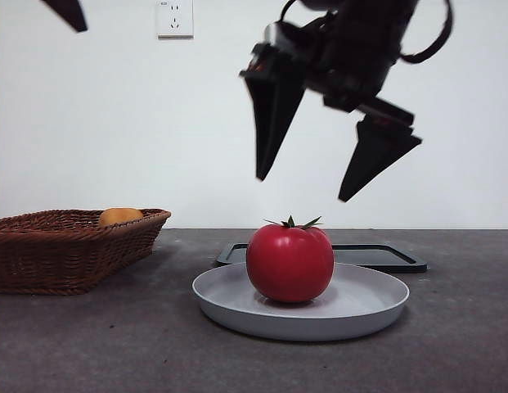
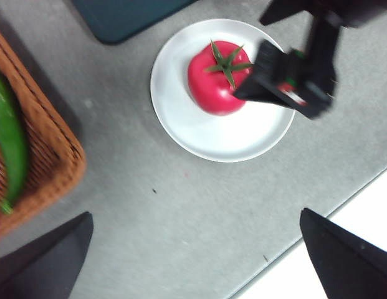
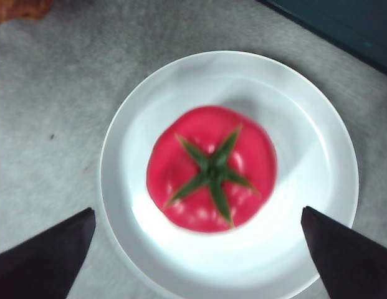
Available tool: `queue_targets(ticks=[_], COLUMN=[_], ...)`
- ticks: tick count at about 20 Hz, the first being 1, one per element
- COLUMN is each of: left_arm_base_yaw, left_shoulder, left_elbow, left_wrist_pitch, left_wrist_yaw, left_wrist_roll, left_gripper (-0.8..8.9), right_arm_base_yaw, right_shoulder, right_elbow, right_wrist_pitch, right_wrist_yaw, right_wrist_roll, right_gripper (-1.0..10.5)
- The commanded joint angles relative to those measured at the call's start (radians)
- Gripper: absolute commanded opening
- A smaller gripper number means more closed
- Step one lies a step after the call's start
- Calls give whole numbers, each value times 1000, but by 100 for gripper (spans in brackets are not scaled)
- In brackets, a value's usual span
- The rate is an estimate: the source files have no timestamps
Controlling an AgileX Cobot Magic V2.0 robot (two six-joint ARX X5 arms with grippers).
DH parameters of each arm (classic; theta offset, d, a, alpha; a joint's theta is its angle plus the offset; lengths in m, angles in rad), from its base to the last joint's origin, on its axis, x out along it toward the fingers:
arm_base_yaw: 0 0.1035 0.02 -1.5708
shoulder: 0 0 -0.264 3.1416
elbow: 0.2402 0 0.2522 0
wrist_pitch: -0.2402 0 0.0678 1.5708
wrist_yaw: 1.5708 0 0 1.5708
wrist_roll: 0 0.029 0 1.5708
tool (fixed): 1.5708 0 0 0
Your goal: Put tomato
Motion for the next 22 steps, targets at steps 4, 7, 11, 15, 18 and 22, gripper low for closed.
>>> queue_targets(ticks=[4, 7, 11, 15, 18, 22], left_arm_base_yaw=[-6, -6, -6, -7, -13, -13], left_shoulder=[-146, -219, -283, -325, -350, -378], left_elbow=[-222, -309, -332, -332, -332, -332], left_wrist_pitch=[109, 143, 154, 146, 137, 122], left_wrist_yaw=[-2, -2, -2, 0, 0, 0], left_wrist_roll=[-80, -92, -92, -92, -90, -76], left_gripper=[532, 532, 531, 531, 530, 530], right_arm_base_yaw=[16, 17, 21, 21, 21, 29], right_shoulder=[92, 116, 150, 190, 226, 237], right_elbow=[35, 35, 35, 35, 35, 35], right_wrist_pitch=[5, 19, 42, 84, 89, 97], right_wrist_yaw=[28, 27, 27, 11, 7, 8], right_wrist_roll=[-10, -9, 5, 34, 45, 50], right_gripper=[713, 714, 714, 714, 713, 495])
